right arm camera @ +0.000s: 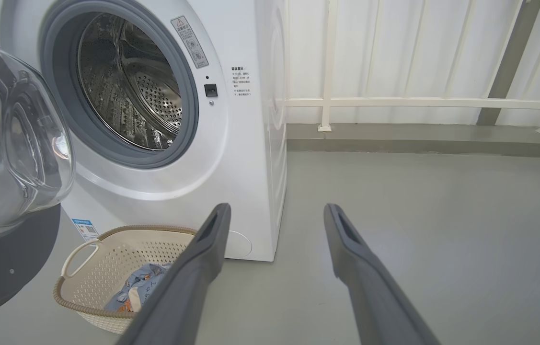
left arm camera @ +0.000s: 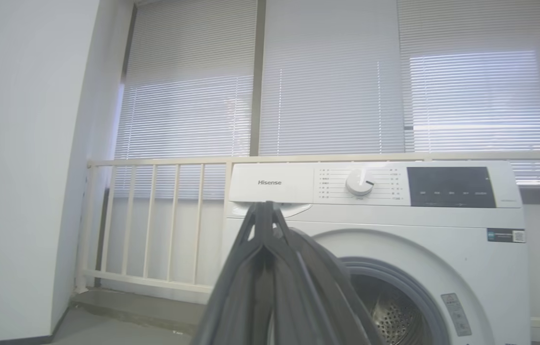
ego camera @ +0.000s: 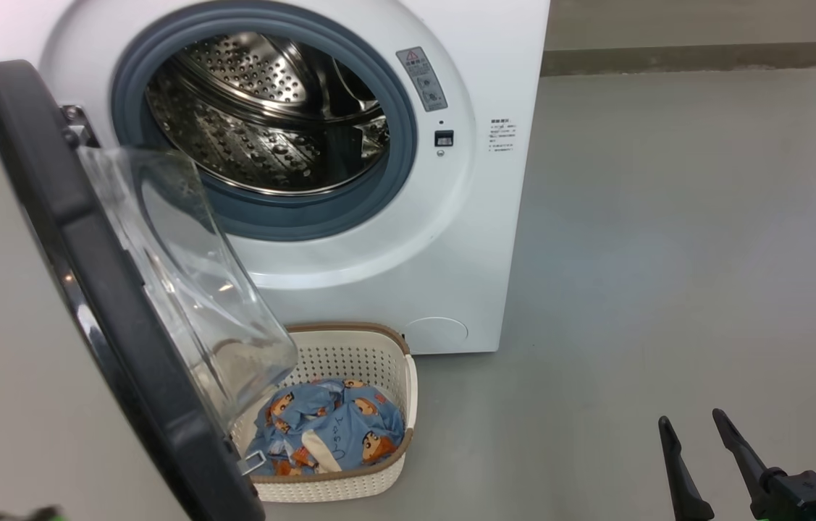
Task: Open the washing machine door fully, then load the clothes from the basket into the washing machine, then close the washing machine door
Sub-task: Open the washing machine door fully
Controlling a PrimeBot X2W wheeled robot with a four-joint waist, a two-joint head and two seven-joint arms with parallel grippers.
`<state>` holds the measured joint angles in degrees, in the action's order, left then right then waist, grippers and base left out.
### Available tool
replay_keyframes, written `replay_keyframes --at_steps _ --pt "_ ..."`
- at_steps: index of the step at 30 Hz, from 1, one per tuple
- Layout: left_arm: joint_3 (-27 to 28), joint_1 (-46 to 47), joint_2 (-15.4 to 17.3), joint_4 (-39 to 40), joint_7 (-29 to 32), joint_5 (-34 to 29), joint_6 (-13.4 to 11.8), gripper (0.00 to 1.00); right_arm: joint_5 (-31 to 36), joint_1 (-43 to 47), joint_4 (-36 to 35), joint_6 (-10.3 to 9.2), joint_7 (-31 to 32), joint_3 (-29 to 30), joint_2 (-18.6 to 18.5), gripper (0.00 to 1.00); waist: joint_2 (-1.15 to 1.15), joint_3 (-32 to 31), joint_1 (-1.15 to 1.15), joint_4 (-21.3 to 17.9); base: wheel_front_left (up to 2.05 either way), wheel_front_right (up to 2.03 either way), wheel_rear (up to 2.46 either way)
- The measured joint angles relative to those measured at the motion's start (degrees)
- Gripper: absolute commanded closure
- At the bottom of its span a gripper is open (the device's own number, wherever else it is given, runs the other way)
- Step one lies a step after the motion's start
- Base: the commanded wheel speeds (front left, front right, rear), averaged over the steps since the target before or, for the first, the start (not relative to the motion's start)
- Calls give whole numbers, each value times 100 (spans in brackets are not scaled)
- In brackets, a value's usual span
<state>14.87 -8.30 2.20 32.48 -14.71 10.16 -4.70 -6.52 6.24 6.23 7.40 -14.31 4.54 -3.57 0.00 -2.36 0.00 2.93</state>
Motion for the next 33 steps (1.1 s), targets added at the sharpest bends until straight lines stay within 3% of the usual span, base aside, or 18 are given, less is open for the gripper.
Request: replay_keyframes --at_steps 4,5,7,13,25,33 --pt "-1241 122 19 686 112 -112 354 100 -1 3 18 0 0 -19 1 0 0 -52 0 72 0 0 0" --pt "-1241 122 19 686 112 -112 354 100 -1 3 18 0 0 -19 1 0 0 -52 0 72 0 0 0" --pt "-1859 118 20 650 335 -85 393 100 -1 3 33 0 0 -42 3 0 0 -64 0 94 0 0 0" --pt "-3039 -248 55 -303 875 100 71 100 -1 4 51 0 0 -114 31 0 0 -50 0 70 0 0 0" --pt "-3341 -347 66 -1575 1118 849 -773 100 -11 4 79 0 0 -65 75 0 0 48 0 54 0 0 0" --pt "-3334 -303 65 -1682 1066 932 -1010 100 -27 3 99 0 0 -31 94 0 0 75 0 87 0 0 0"
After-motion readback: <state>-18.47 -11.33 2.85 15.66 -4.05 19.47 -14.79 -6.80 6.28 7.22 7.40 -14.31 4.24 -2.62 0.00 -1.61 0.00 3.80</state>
